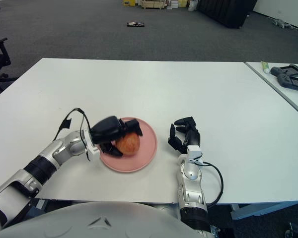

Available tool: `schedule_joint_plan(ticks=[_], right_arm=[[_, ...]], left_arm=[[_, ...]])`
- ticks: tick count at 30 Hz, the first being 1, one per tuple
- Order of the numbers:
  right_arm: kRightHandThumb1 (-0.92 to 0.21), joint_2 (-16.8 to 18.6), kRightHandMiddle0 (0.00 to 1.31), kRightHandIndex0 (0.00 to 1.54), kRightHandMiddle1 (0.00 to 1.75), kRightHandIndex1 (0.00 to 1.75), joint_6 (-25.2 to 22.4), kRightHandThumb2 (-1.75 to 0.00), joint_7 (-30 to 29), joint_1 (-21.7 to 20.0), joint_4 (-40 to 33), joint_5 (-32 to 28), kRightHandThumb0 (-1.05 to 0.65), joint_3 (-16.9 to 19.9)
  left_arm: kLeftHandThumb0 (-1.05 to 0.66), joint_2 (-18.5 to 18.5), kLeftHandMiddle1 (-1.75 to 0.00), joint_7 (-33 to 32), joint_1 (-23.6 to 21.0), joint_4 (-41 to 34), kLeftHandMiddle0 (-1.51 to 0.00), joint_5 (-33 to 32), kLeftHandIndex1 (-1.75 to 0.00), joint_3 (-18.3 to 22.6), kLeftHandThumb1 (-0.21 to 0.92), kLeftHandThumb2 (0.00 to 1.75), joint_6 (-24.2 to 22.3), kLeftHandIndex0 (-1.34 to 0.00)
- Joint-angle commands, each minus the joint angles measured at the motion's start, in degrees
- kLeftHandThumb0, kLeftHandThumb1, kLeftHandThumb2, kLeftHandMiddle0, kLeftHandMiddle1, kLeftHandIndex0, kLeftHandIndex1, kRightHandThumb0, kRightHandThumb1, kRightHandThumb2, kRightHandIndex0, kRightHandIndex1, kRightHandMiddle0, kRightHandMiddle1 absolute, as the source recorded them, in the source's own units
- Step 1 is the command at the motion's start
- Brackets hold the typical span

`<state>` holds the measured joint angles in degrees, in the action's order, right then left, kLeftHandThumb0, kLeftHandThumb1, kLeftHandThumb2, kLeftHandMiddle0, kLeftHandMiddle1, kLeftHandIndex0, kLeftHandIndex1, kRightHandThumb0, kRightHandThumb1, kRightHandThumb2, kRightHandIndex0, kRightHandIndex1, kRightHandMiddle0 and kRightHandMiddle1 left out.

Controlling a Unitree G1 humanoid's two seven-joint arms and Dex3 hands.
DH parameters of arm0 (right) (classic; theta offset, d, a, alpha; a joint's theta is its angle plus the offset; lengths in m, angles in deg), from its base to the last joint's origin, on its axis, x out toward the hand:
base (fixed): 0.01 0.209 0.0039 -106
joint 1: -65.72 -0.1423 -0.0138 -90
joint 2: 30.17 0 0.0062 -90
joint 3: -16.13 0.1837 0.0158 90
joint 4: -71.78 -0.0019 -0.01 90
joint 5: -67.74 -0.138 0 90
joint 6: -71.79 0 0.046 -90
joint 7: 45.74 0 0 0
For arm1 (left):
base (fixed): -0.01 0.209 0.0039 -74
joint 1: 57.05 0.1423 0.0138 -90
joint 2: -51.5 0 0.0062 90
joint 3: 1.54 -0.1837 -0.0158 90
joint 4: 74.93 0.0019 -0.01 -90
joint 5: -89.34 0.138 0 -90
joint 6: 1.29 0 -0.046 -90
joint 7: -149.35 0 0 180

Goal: Put the apple into the plate.

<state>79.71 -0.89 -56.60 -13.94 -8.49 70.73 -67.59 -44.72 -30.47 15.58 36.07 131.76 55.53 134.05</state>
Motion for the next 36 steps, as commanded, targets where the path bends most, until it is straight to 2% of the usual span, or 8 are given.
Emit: schedule_joint_plan(ticks=[1, 9, 15, 21, 27, 30, 35, 36], right_arm=[[-0.62, 0.03, 0.38, 0.47, 1.75, 1.73, -1.66, -0.94, 0.08, 0.24, 1.03, -0.44, -0.40, 0.07], [-0.63, 0.00, 0.37, 0.48, 1.75, 1.72, -1.75, -0.92, -0.47, 0.29, 0.78, 0.41, -0.39, -0.08], [-0.64, 0.21, 0.37, 0.48, 1.75, 1.71, -1.58, -0.92, -0.12, 0.57, 0.39, 0.01, -0.39, -0.20], [-0.63, 0.29, 0.37, 0.46, 1.75, 1.73, -2.06, -0.92, 0.03, 0.64, 0.08, -0.27, -0.39, -0.20], [-0.63, 0.43, 0.37, 0.44, 1.75, 1.74, -2.10, -0.92, -0.18, 0.59, 0.05, -0.22, -0.39, -0.16], [-0.64, 0.52, 0.37, 0.45, 1.75, 1.73, -2.19, -0.92, -0.32, 0.57, 0.03, -0.17, -0.39, -0.13], [-0.64, 0.73, 0.36, 0.47, 1.75, 1.72, -2.35, -0.91, -0.35, 0.61, -0.21, -0.21, -0.39, -0.16], [-0.64, 0.74, 0.36, 0.47, 1.75, 1.72, -2.36, -0.91, -0.35, 0.59, -0.21, -0.19, -0.39, -0.17]], left_arm=[[-0.47, -1.14, -1.75, -0.06, -4.38, 1.75, -1.23, 4.48, -1.75, -1.29, 0.30, 1.33, 0.64, -0.62], [-0.47, -1.29, -1.75, -3.17, -6.31, 4.50, -1.23, 9.88, -1.75, -4.02, 0.32, 1.31, 2.65, -0.60], [-0.47, -0.27, -1.75, -6.90, -7.26, 9.72, -1.23, 16.23, -1.75, -9.10, 0.32, 1.31, 0.91, -0.60], [-0.47, -0.43, -1.75, -8.01, -6.21, 10.15, -1.22, 14.83, -1.75, -9.00, 0.33, 1.30, -1.71, -0.60], [-0.46, -0.41, -1.75, -11.94, -6.25, 11.83, -1.18, 14.16, -1.75, -9.31, 0.37, 1.25, -0.26, -0.57], [-0.43, -0.26, -1.75, -12.62, -6.46, 13.13, -0.94, 13.29, -1.75, -9.58, 0.47, 1.12, 0.87, -0.49], [-0.40, 0.73, -1.75, -6.54, -8.88, 14.69, -0.58, 7.84, -1.75, -9.87, 0.63, 0.91, 4.21, -0.37], [-0.47, 0.68, -1.67, -5.71, -9.10, 15.15, -0.47, 7.23, -1.70, -10.10, 0.67, 0.89, 4.83, -0.30]])
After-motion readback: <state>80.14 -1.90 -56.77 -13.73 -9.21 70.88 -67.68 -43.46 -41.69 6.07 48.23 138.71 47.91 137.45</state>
